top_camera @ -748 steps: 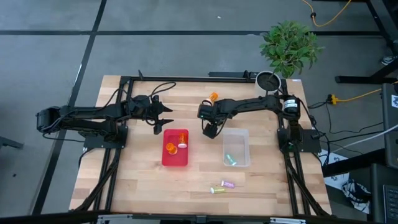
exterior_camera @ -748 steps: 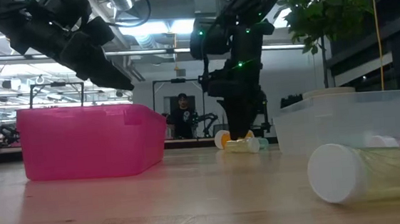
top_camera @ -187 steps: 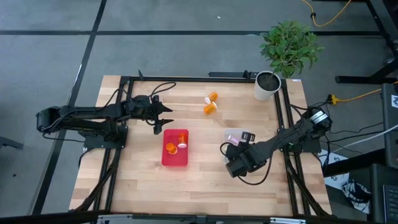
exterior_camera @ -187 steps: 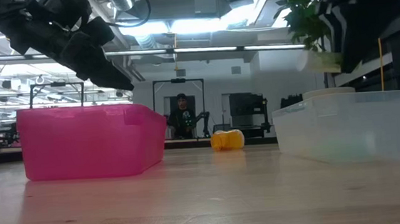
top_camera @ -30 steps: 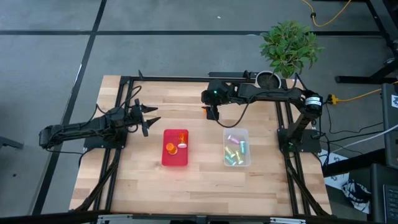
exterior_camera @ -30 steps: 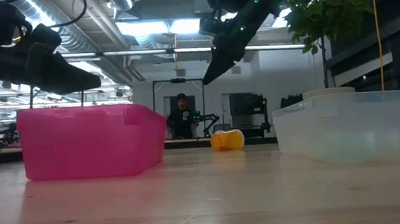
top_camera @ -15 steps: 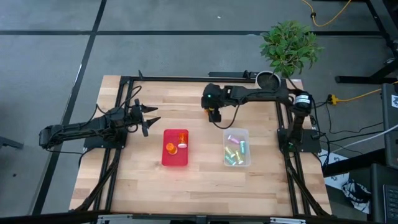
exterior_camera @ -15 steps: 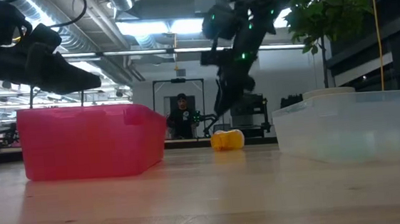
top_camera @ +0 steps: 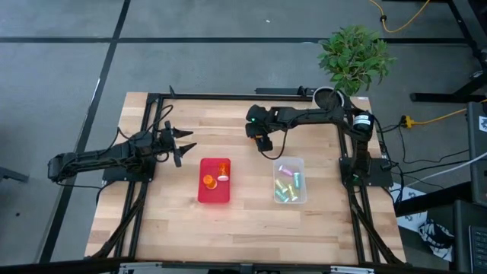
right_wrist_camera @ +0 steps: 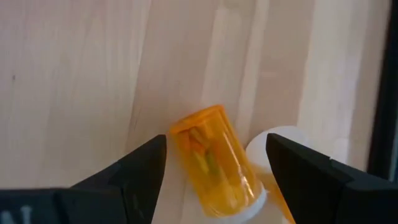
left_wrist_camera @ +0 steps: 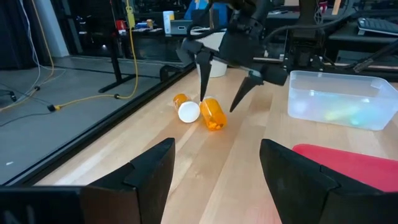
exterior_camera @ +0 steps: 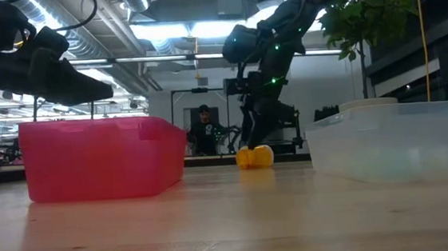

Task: Pick and place medicine bottles into bin by pill shape (circle, oval)
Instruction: Put the large orange pill bottle into the red bin

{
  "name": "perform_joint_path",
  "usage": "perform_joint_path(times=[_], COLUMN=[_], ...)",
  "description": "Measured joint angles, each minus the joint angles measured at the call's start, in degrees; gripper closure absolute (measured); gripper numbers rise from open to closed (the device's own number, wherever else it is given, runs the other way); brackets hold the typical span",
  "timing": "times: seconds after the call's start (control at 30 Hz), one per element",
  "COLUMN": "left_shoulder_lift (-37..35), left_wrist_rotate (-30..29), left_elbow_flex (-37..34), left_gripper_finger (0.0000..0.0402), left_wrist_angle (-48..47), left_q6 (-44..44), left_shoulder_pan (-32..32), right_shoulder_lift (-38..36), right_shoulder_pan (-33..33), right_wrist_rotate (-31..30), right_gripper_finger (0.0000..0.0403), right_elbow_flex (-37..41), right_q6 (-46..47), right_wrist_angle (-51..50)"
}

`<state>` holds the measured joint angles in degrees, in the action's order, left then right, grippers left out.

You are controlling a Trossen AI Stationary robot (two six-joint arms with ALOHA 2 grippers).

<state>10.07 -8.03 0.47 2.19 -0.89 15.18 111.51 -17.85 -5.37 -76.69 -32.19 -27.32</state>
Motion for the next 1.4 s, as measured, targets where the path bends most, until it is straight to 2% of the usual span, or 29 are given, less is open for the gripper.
perform_joint_path(times=[0.97,1.1,1.23,1.4], left_shoulder_lift=[0.00,0.00,0.00,0.00], left_wrist_rotate=[-0.02,-0.02,-0.02,-0.02], left_elbow_flex=[0.00,0.00,0.00,0.00], left_gripper_finger=[0.0172,0.0172,0.0172,0.0172], left_wrist_angle=[-0.05,-0.04,-0.04,-0.04], left_q6=[0.00,0.00,0.00,0.00], left_shoulder_pan=[0.00,0.00,0.00,0.02], right_shoulder_lift=[5.71,5.77,5.83,6.29], right_shoulder_pan=[-2.16,-2.16,-2.10,-1.74], right_wrist_rotate=[0.68,0.72,0.86,0.28], right_gripper_finger=[0.0127,0.0149,0.0187,0.0224], right_elbow_flex=[-0.17,-0.15,-0.13,-1.78], right_q6=[1.62,3.66,5.07,10.87], right_wrist_angle=[0.08,-0.19,-0.18,0.42])
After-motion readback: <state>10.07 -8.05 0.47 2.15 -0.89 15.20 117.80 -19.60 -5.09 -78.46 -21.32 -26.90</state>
